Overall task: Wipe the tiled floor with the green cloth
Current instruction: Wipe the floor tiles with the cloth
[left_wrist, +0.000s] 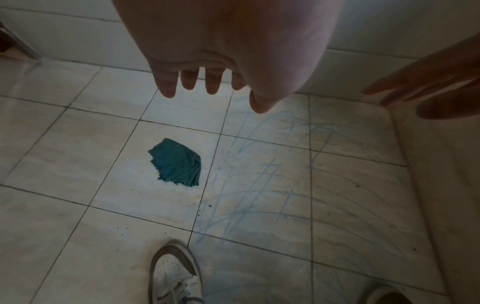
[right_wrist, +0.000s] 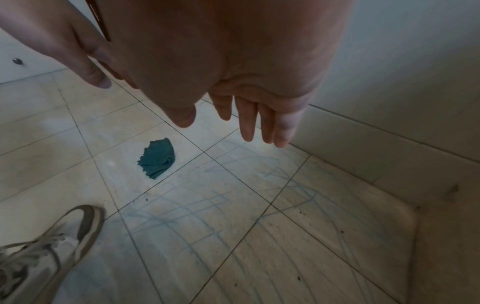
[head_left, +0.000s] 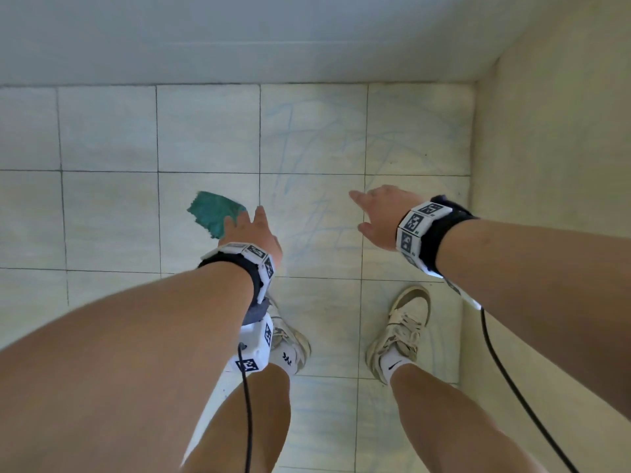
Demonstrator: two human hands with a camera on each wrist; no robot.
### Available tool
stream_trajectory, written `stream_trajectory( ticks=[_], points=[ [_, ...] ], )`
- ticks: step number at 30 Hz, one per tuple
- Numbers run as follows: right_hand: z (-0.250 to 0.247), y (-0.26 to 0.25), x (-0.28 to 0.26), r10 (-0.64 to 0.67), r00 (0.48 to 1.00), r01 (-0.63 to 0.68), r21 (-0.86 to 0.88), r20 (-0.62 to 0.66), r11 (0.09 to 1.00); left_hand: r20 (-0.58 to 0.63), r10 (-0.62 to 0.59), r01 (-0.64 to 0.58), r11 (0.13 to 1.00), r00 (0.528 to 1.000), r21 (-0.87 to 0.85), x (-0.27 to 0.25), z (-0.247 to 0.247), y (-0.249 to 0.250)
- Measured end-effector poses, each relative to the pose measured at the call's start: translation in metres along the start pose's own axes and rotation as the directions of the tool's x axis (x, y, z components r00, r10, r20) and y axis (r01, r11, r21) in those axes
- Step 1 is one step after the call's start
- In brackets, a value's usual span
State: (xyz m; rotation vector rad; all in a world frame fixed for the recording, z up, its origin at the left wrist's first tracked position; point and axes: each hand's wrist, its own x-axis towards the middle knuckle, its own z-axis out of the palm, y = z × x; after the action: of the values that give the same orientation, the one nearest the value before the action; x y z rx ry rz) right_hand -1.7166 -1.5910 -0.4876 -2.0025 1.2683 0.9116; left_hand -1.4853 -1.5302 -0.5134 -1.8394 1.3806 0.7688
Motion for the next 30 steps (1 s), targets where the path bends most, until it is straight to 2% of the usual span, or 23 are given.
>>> stream_trajectory(
  ticks=[2,6,10,14,17,19,22,24,25,27,28,29,30],
  points=[
    [0.011,0.005,0.026,-0.002,1.0,0.002,-0.004,-0.01,1.0,-0.004,-0.03,0.03,0.999,1.0,0.011,0.027,0.01,0.0],
    [0.041,0.012,0.096,-0.035,0.999,0.034,-0.026,-0.022,0.999,0.003,-0.09,0.089,0.986,0.996,0.143,0.098,0.037,-0.004],
    [0.069,0.017,0.182,-0.096,0.992,0.091,-0.066,-0.086,0.994,0.019,-0.243,0.235,0.952,0.97,0.197,0.177,0.069,-0.009],
    [0.079,0.023,0.264,-0.168,0.966,0.147,-0.118,-0.198,0.982,-0.041,-0.375,0.373,0.927,0.926,-0.042,0.25,0.112,-0.018],
    [0.078,0.029,0.302,-0.201,0.936,0.17,-0.13,-0.289,0.977,-0.119,-0.426,0.363,0.862,0.897,-0.354,0.28,0.142,-0.008],
    [0.076,0.04,0.304,-0.181,0.922,0.157,-0.099,-0.342,0.983,-0.193,-0.393,0.281,0.856,0.899,-0.434,0.282,0.151,0.009],
    [0.083,0.056,0.279,-0.118,0.938,0.112,-0.037,-0.325,0.993,-0.25,-0.101,0.002,0.929,0.963,-0.371,0.26,0.148,0.058],
    [0.091,0.069,0.265,-0.067,0.943,0.063,-0.024,-0.327,0.998,-0.271,0.099,-0.195,0.915,0.957,-0.353,0.25,0.137,0.108],
    [0.096,0.076,0.262,-0.027,0.943,0.03,0.006,-0.331,1.0,-0.288,0.211,-0.31,0.879,0.934,-0.361,0.246,0.13,0.133],
    [0.102,0.091,0.263,0.06,0.933,-0.039,0.064,-0.356,0.997,-0.368,0.418,-0.541,0.762,0.831,-0.355,0.241,0.115,0.177],
    [0.104,0.099,0.265,0.091,0.926,-0.065,0.083,-0.367,0.994,-0.418,0.475,-0.62,0.704,0.774,-0.347,0.239,0.108,0.192],
    [0.103,0.105,0.267,0.112,0.92,-0.084,0.092,-0.376,0.992,-0.474,0.481,-0.659,0.667,0.738,-0.349,0.24,0.098,0.201],
    [0.102,0.11,0.267,0.121,0.916,-0.094,0.09,-0.383,0.992,-0.52,0.442,-0.658,0.66,0.73,-0.363,0.241,0.087,0.205]
  ],
)
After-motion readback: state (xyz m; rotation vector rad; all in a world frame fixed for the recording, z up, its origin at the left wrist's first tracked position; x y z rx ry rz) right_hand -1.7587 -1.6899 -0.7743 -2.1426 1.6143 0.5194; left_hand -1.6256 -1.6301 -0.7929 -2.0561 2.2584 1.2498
